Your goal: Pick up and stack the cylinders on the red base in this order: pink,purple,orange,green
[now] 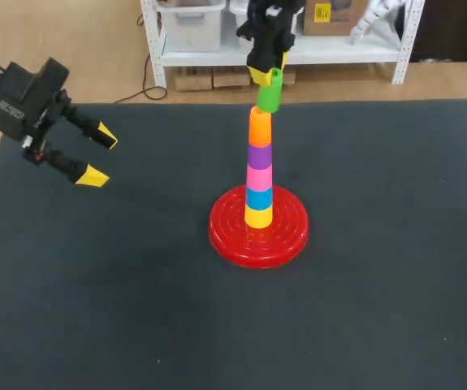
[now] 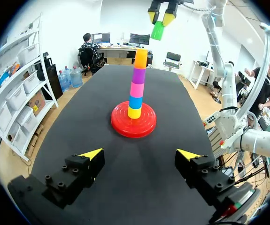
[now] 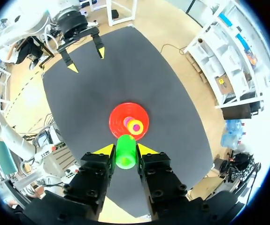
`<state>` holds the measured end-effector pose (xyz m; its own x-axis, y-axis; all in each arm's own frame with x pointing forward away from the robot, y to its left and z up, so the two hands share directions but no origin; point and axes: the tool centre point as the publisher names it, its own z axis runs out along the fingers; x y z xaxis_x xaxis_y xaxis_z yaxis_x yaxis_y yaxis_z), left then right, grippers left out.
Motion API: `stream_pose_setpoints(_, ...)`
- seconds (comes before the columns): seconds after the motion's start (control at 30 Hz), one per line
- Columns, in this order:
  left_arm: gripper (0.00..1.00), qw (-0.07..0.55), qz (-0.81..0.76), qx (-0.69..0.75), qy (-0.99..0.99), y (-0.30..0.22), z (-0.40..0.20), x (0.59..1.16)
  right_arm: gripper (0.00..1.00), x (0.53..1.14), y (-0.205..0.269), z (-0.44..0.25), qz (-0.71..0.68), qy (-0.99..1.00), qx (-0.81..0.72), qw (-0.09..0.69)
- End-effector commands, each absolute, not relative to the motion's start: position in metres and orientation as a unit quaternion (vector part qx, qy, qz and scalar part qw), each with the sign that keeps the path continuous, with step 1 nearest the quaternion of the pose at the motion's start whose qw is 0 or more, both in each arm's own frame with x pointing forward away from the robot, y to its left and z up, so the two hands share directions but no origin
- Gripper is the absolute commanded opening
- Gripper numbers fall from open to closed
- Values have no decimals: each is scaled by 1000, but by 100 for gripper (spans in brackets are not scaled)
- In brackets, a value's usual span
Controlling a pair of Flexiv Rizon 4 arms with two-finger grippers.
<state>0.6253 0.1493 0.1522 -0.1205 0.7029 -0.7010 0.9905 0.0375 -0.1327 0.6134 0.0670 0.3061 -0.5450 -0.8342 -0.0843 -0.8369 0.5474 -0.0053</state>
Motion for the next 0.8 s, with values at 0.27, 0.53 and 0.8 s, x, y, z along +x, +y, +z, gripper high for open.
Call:
stream_pose_setpoints(0.27, 100, 234, -309, 621, 681, 149, 151, 625, 0, 616, 72, 304, 7, 871, -491, 26)
stream_pose_setpoints(0.53, 100, 234, -309, 621, 681, 149, 151, 625, 0, 616, 72, 304, 7, 871, -491, 26)
stream_pose_setpoints(0.8, 100, 234, -309, 621, 681, 149, 151, 625, 0, 616, 72, 304, 7, 871, -491, 26)
